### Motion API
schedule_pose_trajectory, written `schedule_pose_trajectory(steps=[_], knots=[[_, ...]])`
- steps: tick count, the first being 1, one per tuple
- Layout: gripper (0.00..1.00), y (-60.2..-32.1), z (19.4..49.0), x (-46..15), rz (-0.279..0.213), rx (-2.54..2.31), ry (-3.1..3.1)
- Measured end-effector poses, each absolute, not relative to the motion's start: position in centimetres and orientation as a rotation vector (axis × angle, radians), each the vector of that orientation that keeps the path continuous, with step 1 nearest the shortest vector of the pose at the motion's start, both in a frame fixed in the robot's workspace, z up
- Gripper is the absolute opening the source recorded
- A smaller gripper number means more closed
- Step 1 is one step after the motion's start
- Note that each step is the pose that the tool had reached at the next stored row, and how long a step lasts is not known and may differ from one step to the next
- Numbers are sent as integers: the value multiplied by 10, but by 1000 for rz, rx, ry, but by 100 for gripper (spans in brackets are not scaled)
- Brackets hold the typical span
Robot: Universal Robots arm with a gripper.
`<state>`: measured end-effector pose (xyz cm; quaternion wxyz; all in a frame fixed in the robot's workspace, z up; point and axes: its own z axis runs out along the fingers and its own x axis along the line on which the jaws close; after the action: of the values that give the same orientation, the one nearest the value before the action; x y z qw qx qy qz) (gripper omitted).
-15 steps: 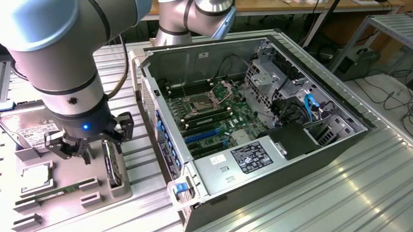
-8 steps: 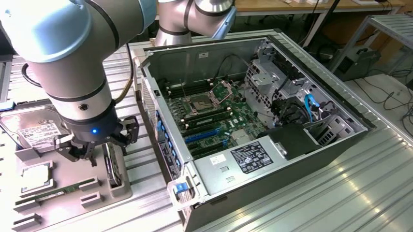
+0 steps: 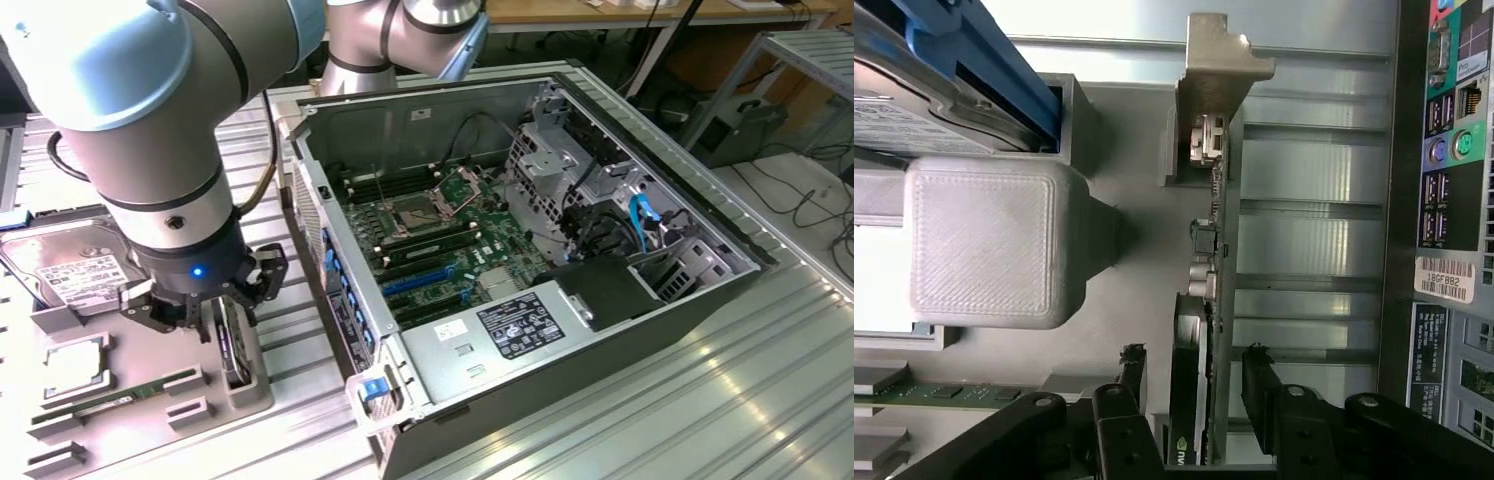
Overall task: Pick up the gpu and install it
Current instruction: 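Pick up the gpu and move the gpu toward the slot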
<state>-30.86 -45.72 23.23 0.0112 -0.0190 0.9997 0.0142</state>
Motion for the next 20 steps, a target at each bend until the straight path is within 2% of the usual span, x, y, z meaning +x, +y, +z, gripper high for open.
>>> schedule_pose_trajectory(steps=[3,4,20], knots=[[50,-457,232,-309,44,-59,3118],[42,-458,232,-308,45,-59,3118],[42,-459,232,-304,48,-60,3122]])
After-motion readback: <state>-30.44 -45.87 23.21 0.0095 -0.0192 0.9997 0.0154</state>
